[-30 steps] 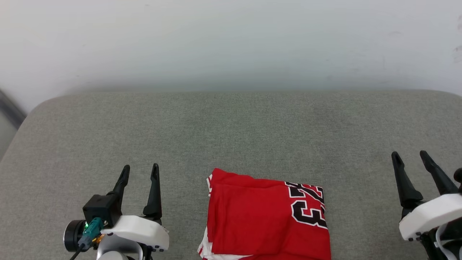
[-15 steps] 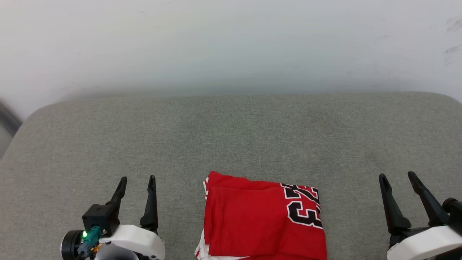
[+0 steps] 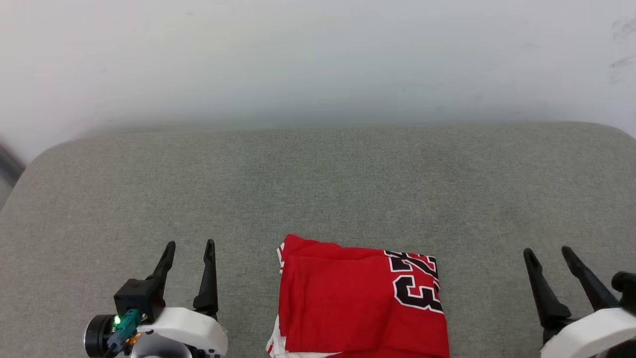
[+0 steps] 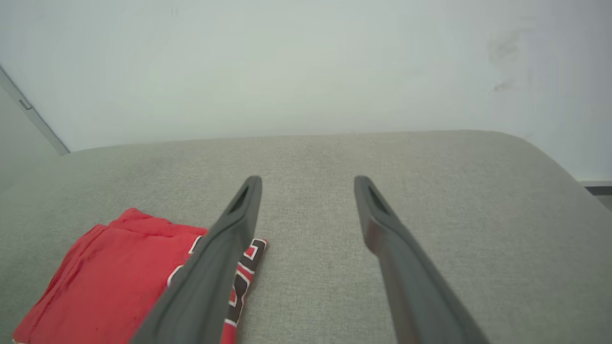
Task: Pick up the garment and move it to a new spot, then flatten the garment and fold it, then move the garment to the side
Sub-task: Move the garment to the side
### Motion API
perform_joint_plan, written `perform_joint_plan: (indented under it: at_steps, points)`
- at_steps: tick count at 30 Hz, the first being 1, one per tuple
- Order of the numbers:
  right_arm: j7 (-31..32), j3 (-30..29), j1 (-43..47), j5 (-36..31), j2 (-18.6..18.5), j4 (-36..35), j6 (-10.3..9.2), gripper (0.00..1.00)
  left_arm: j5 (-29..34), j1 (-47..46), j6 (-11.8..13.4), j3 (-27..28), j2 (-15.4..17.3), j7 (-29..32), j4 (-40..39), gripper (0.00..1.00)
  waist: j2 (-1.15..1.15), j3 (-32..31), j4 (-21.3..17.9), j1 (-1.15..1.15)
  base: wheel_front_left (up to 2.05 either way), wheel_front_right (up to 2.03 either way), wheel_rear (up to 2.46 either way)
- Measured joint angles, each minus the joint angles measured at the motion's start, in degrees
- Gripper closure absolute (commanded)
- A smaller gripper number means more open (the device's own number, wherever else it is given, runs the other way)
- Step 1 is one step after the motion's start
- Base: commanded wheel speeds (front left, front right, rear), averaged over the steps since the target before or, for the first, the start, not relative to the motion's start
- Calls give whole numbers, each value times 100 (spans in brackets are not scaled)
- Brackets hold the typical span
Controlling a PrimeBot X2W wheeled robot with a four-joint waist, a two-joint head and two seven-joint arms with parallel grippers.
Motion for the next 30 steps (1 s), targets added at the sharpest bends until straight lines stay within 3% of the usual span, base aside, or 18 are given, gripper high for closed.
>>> perform_joint_plan:
  at_steps: [7,11,14,18,23,30]
  points:
    - [1272,-809,-165,1166,-358,904,-1,0,57,-119,-33,141,-78,-1,-99,0,0,132,32,0,0,0,0]
    - [2557,-1169,-388,1929,-530,1553,-3,0,121,-210,-85,211,-162,-9,-136,0,0,219,152,0,0,0,0]
    - [3586,-1475,-506,2238,-481,1987,-3,0,181,-249,-110,264,-236,-11,-160,0,0,294,267,0,0,0,0]
    - [4512,-1631,-815,2420,-92,2195,-1,0,257,-316,-167,338,-335,-16,-170,0,0,447,395,0,0,0,0]
    - [4989,-1636,-1209,2787,392,2325,-1,0,367,-413,-260,397,-424,-15,-151,0,0,677,536,0,0,0,0]
    - [5123,-1370,-1694,3591,558,2818,2,0,499,-576,-405,439,-535,-16,-53,0,0,921,723,1,0,0,0]
